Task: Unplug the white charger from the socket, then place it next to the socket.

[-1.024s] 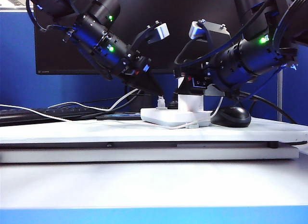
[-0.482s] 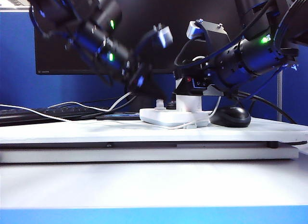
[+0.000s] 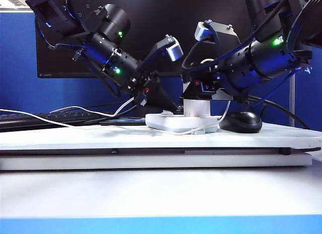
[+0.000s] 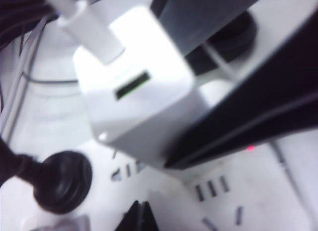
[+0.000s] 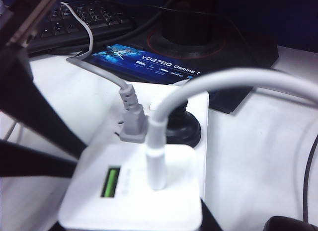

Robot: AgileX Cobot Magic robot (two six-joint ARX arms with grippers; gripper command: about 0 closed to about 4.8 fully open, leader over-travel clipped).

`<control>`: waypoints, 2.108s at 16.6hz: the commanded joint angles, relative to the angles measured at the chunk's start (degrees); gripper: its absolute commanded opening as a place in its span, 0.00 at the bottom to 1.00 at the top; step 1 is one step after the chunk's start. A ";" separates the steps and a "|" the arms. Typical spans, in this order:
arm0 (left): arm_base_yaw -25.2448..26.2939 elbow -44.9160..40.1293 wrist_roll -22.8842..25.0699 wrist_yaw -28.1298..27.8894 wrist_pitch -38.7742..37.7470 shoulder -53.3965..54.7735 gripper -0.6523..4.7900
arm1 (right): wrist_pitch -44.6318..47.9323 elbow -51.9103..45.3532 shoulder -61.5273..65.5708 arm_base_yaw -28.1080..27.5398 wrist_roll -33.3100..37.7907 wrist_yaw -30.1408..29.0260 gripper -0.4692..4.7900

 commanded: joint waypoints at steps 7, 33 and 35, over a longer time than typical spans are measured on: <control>-0.04 0.20 -10.47 0.09 0.31 2.71 0.11 | 1.01 0.24 -0.22 0.37 -0.81 -3.32 0.10; 0.07 0.20 -10.38 0.07 -3.76 4.09 0.11 | 6.34 0.52 -3.48 1.03 -3.58 -3.04 0.09; 0.07 0.20 -10.38 0.02 -3.78 4.09 0.11 | 7.15 0.52 -3.56 0.92 0.74 -3.04 0.09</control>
